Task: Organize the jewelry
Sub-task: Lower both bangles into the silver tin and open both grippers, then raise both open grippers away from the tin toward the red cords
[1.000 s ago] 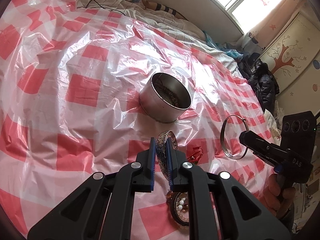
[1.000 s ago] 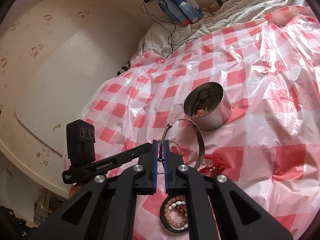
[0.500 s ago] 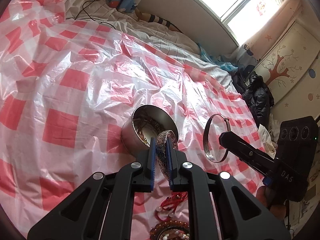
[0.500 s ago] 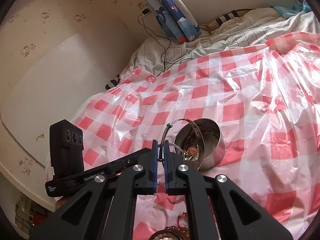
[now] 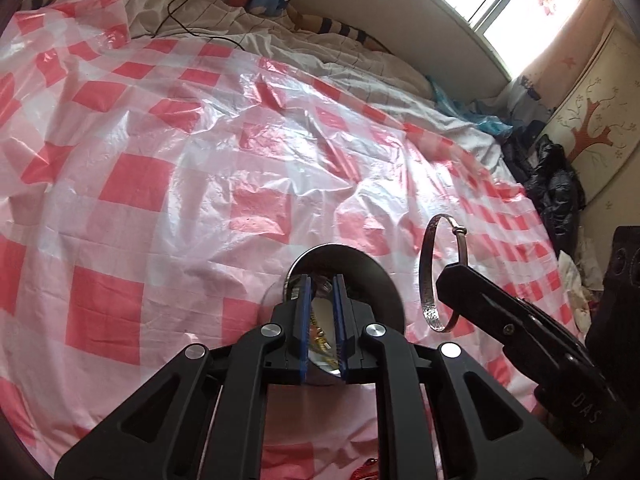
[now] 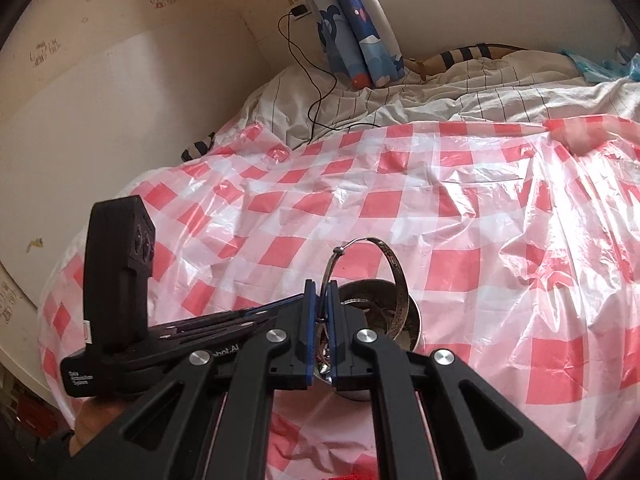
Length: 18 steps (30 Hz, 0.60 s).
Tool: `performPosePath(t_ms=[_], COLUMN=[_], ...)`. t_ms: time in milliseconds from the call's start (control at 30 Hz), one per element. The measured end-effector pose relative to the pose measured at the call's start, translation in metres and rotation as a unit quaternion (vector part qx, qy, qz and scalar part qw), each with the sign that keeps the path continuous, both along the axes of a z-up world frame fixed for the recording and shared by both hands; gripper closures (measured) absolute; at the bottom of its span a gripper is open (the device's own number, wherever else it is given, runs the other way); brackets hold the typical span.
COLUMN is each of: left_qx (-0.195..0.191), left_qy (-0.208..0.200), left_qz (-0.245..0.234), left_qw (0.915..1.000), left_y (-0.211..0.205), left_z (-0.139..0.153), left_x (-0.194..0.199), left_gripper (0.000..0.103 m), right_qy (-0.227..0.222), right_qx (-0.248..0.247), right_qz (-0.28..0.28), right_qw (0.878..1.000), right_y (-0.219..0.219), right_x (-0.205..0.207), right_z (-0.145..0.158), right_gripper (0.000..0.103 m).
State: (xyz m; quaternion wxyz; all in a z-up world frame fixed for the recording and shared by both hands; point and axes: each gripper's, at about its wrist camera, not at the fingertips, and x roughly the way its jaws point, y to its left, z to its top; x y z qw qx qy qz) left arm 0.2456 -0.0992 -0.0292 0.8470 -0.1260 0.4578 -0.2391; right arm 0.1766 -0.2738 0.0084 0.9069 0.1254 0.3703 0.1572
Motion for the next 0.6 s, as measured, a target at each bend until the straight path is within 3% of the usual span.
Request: performPosePath(t_ms=[67, 267, 333, 367, 400, 600], left_qx=[0.0, -0.006, -0.001, 0.003, 0.007, 0.031], left_qy=[0.002, -0.019, -0.022, -0.023, -0.024, -0.038], left_qz=[0.01, 0.034, 0.037, 0.037, 0.036, 0.033], left_qw=[0.9999, 0.9992, 0.9991, 0.999, 0.9991, 0.9982], left_y=[0.007, 0.023, 0.024, 0.024, 0.023, 0.025], left_z=[0.002, 0.02, 0.021, 0.022, 0.022, 0.025], left_x=[0.0, -0.006, -0.007, -0.009, -0.01, -0.025], left_gripper=[0.08, 0.069, 0.065, 0.062, 0.061, 0.051], right_qy=[0.004, 0.01, 0.034, 0.045, 0.047, 0.027], right_qx=[-0.027, -0.076, -0.095, -0.105, -0.105, -0.067], right_qz=[0.006, 0.017, 0.029, 0.029, 0.025, -0.008], right_qw=[1.0, 0.997, 0.994, 0.993, 0.993, 0.997], right_y=[0.008, 0.023, 0.028, 0.03, 0.028, 0.007], right_x=[0.002, 0.003, 0.008, 0.009, 0.009, -0.001], right_z=[-0.007, -0.02, -0.031, -0.037, -0.04, -0.017], right_gripper=[0.097, 0.097, 0.096, 0.084, 0.065, 0.051])
